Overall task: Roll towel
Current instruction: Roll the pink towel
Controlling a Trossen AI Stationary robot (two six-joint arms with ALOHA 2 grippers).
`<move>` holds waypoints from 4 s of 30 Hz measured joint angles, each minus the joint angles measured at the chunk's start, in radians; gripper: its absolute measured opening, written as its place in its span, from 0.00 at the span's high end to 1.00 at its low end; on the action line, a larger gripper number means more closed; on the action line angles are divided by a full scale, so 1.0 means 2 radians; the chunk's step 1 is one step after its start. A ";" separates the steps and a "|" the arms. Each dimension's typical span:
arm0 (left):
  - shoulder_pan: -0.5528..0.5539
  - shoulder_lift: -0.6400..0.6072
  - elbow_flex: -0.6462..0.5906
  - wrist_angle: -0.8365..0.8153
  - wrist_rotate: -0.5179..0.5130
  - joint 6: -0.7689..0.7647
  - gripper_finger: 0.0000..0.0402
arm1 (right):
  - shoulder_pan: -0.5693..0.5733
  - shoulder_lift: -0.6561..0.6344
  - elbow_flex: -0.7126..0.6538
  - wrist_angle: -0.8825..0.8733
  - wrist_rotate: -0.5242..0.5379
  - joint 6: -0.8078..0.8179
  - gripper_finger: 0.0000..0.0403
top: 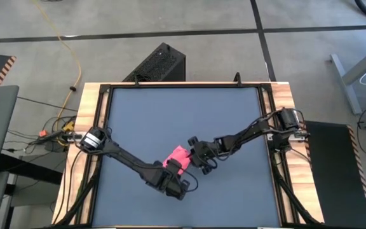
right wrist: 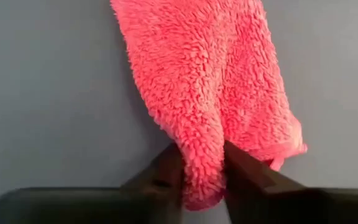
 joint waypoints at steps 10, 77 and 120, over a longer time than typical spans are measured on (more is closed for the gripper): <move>-0.015 0.000 0.000 0.000 0.000 -0.001 0.92 | -0.006 0.000 0.037 -0.099 0.001 0.016 0.95; -0.054 0.050 0.000 -0.005 -0.126 0.314 0.54 | -0.035 0.000 0.162 -0.380 -0.163 0.250 0.93; -0.020 0.075 0.031 0.060 -0.155 0.360 0.54 | -0.031 0.000 0.162 -0.400 -0.163 0.246 0.93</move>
